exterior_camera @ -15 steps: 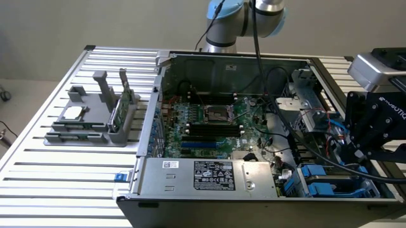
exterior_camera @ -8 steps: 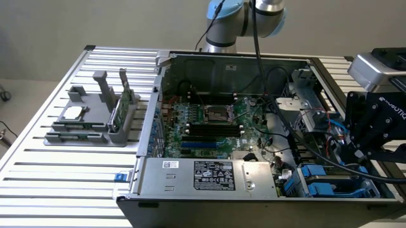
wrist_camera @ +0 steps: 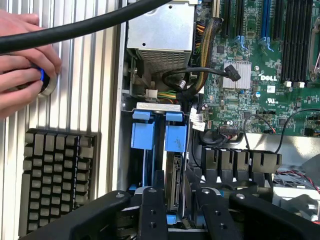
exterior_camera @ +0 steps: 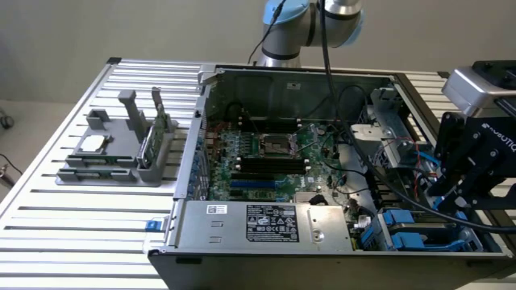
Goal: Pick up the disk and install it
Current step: 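Insert the first disk wire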
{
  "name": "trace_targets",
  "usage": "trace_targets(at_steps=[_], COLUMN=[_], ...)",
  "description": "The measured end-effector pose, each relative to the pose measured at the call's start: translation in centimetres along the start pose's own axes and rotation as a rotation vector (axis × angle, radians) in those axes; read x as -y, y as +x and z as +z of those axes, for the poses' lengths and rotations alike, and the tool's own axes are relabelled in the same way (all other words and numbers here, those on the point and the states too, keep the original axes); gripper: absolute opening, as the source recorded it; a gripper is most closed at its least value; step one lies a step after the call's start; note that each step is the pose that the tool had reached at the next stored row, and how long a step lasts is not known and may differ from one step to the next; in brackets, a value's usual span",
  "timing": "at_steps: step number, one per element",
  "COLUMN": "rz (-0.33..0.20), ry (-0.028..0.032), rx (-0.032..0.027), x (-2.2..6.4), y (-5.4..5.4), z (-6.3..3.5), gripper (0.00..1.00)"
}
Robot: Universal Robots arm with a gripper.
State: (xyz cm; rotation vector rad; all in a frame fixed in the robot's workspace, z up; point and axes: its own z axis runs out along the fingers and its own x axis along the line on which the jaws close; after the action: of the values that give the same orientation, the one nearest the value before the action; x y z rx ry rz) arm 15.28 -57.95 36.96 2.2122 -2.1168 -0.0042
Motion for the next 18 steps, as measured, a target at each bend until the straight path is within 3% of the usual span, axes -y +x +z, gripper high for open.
trace_targets(at_steps=[11,18], rz=[0.128,0.207], ry=[-0.0053,-0.0085], rx=[0.0086,0.0134], x=[-0.04,-0.11], y=[0.0,0.1], z=[-0.73,-1.87], gripper=[0.31,0.31])
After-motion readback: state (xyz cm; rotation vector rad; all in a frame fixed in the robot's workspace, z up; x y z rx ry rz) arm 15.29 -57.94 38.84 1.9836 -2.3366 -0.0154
